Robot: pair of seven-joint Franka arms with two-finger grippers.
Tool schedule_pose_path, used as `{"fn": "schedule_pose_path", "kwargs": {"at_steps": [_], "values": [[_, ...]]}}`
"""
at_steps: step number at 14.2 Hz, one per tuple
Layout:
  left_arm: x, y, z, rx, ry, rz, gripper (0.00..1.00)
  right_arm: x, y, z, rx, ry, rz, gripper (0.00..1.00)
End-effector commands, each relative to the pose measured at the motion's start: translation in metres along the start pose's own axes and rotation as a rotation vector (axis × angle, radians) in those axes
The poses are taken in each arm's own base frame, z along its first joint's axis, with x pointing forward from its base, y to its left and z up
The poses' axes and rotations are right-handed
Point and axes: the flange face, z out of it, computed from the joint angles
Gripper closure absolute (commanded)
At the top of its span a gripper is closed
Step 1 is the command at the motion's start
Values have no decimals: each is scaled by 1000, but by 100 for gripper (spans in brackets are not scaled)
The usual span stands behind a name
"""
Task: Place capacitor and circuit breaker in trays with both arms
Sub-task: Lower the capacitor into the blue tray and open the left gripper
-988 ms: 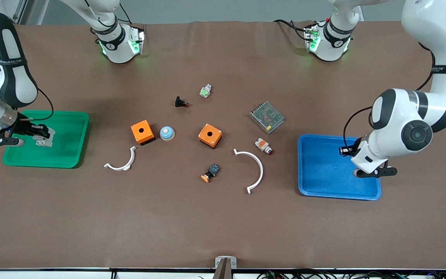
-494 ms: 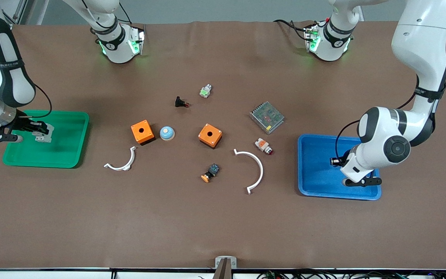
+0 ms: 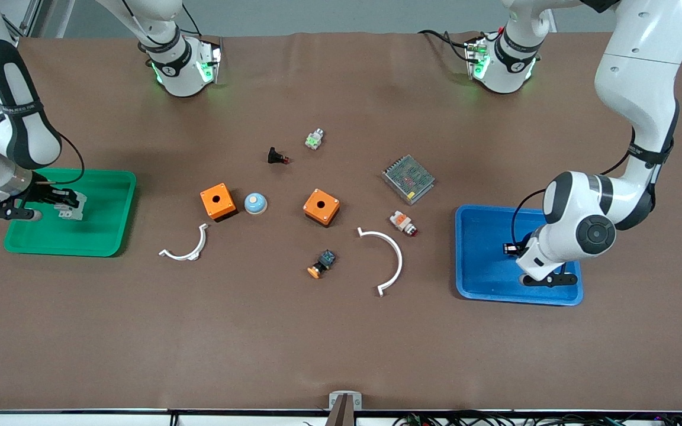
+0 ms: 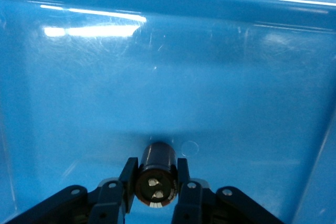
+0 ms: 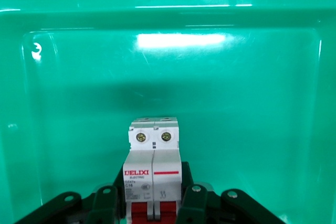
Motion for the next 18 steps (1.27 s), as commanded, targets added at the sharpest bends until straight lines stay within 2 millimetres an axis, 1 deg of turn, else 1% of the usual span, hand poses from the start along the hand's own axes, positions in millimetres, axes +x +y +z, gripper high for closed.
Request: {"fn": "schedule_pose_path", "kwargs": {"at_steps": [1,2,3,4,5,6,7,9,10,12,13,15,17,18], "values": [[-3,0,9,4,18,25,73,-3,2,4,-6,3,-7,98],[-5,0,12,5,15,27,72,-4,3,5,-6,1,-3,94],[-5,0,11,4,17,26,66,-4,3,4,-5,1,-3,75],[-5,0,10,5,18,27,46,-4,2,5,-5,0,-4,39],[-5,0,7,4,23,26,12,-4,3,4,-5,1,-3,15],[-5,0,3,7,23,27,0,-3,3,3,-6,3,-3,0],[-5,1,-5,8,32,26,0,-3,2,3,-4,-1,-4,0],[-7,0,-27,15,50,28,0,1,-1,-5,-7,8,-11,0],[-12,-1,-46,27,42,27,0,2,-3,-11,-2,-1,-13,0],[-23,-5,-90,41,44,14,0,15,-12,-32,6,-17,-20,0],[-30,-6,-113,50,46,11,0,25,-25,-48,10,-25,-7,0],[-46,-7,-156,44,50,-10,0,43,-63,-82,12,-44,11,0],[-62,-6,-193,14,60,-32,0,56,-108,-121,-2,-70,23,0],[-71,-6,-212,3,66,-35,0,62,-129,-147,-7,-91,16,0]]}}
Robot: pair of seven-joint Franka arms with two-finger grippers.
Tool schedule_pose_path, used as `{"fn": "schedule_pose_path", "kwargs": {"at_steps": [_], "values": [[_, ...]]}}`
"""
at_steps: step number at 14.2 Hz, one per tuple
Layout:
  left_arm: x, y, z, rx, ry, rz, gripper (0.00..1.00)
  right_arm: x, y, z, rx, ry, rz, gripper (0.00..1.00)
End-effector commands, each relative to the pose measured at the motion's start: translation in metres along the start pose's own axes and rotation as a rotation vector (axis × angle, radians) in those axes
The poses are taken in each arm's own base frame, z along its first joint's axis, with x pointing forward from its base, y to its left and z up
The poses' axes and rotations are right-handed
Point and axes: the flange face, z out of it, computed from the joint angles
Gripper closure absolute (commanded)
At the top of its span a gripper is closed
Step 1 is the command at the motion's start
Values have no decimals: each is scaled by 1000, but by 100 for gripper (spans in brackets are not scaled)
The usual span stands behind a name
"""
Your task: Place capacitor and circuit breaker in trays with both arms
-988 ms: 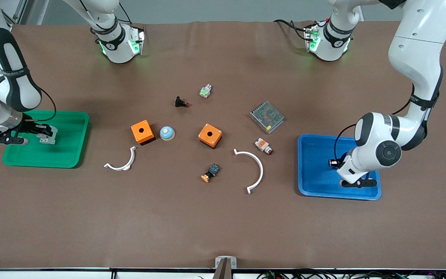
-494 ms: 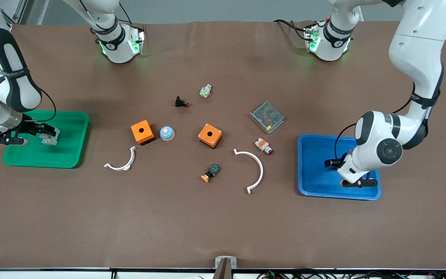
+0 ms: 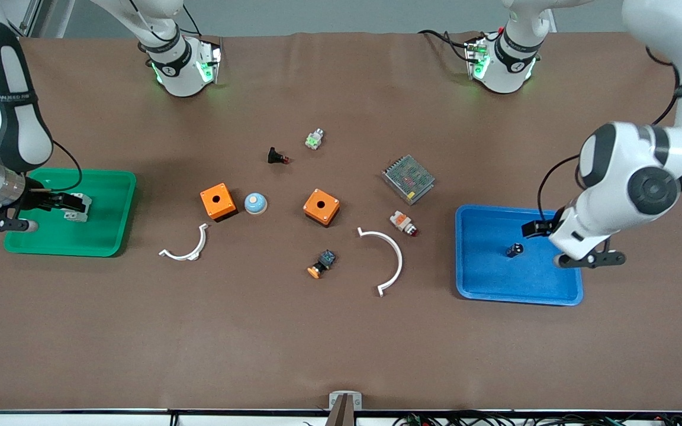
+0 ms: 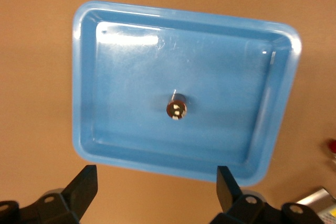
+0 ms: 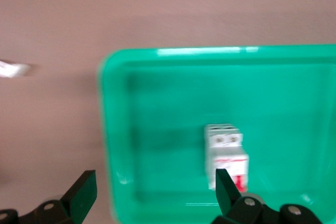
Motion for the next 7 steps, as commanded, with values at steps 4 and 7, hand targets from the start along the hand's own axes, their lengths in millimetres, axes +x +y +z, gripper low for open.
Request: {"fn": "schedule_pose_path", "kwargs": {"at_steps": [4,7], "values": [[-53,-20,-109,-81,44,14,0,17,-83,-152,-23,-78,-53,0],[-74,-32,-162,-97,85,20,0,16,-111,-188,-24,-76,-94,0]]}}
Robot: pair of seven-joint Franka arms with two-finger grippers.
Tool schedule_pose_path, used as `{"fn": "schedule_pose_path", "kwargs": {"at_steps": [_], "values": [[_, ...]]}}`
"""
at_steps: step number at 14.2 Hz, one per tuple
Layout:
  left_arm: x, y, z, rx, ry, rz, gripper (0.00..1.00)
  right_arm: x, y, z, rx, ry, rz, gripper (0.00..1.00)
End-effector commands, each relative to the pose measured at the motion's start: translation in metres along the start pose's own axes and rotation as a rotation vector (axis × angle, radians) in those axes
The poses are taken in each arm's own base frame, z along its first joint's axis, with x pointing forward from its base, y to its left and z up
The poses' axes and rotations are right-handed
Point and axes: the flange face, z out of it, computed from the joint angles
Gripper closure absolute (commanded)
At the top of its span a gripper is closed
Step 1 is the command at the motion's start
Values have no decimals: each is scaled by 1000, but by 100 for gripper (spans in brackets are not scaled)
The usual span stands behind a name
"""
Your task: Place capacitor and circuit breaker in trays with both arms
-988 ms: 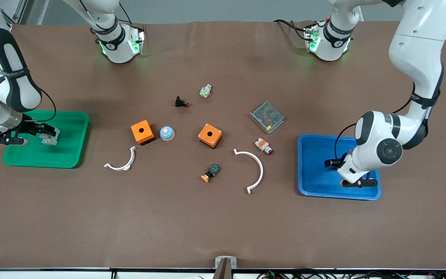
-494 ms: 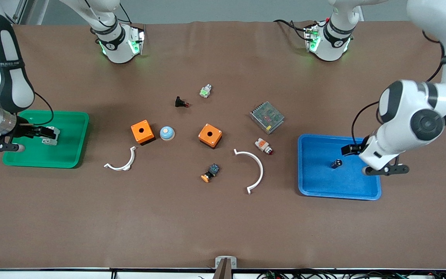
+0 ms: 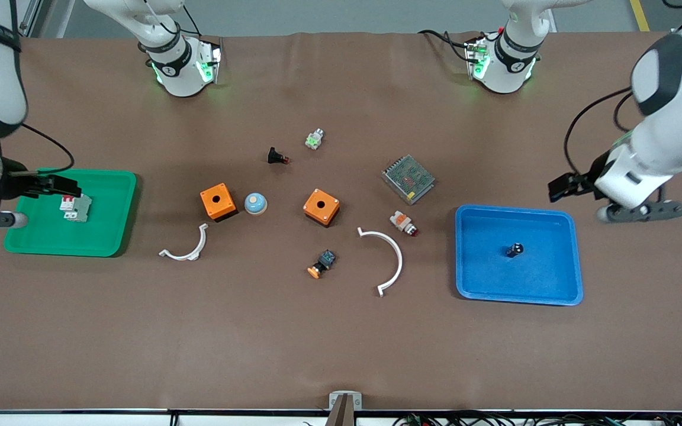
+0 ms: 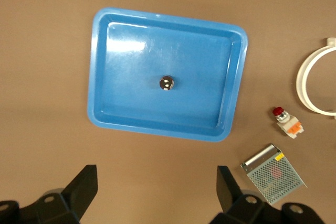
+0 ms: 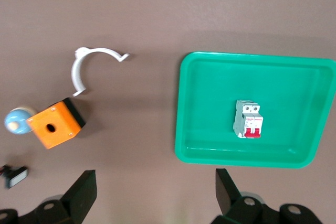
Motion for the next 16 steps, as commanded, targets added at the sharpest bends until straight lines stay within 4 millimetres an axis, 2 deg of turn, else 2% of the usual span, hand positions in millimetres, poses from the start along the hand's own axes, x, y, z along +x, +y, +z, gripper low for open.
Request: {"fn": "schedule_pose_path", "kwargs": {"at_steps": [1,4,6,8,13,16], "values": [[-18,-5,-52,-16,27,15,0,6,-19,-17,-2,2,5,0],[-24,-12,-101,-7,18,31,0,0,-41,-51,-1,5,19,0],[-25,-12,-118,-8,44,35,0,0,-43,-60,-15,15,12,0],[-26,-11,-124,-9,51,37,0,8,-40,-51,-19,3,17,0],[-23,-9,-119,-10,44,42,0,8,-33,-54,-10,11,30,0],[-22,-8,-118,-9,41,34,0,4,-16,-76,-3,53,56,0]]}}
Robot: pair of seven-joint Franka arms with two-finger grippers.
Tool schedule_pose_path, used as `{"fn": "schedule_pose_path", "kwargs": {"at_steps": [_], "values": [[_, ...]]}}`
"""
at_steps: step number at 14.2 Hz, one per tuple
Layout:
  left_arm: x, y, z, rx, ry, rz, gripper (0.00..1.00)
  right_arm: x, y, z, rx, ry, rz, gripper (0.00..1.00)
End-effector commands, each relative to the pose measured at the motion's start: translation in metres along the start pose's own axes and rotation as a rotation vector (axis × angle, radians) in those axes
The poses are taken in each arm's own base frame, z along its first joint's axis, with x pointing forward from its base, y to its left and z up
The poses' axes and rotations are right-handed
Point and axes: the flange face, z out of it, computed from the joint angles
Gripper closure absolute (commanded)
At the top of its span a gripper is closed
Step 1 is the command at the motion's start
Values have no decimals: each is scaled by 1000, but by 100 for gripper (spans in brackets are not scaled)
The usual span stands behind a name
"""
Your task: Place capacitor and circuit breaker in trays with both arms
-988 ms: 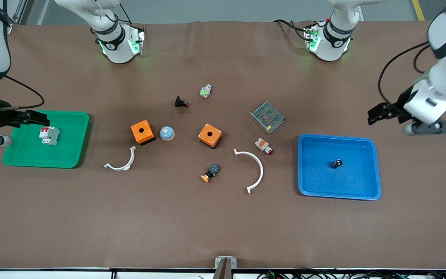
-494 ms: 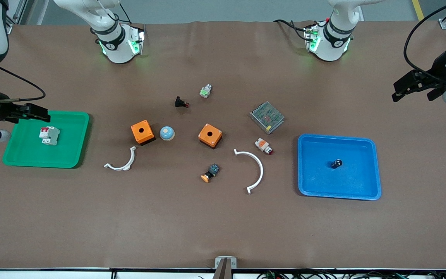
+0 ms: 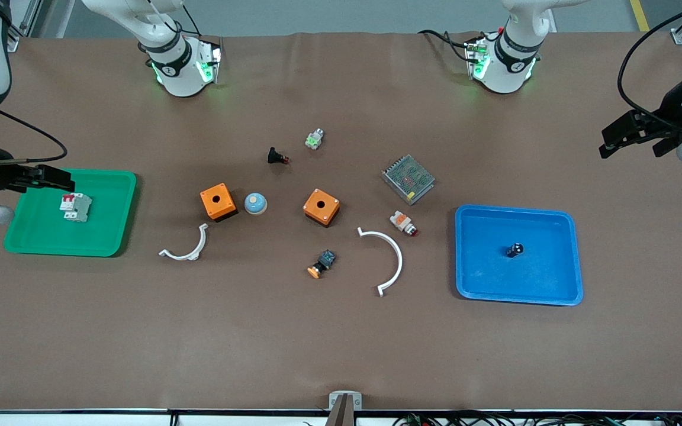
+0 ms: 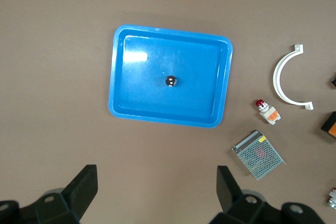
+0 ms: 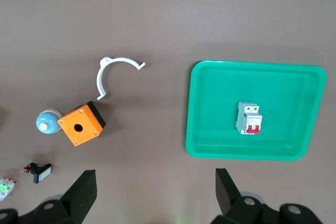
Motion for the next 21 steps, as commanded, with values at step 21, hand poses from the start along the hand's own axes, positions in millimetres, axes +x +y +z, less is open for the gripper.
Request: {"fn": "schedule_pose_path", "kwargs": {"at_steps": [21], "values": [[0,6,-6,-4,-5,16,0,-94,7,-68,36,74,18,0]]}}
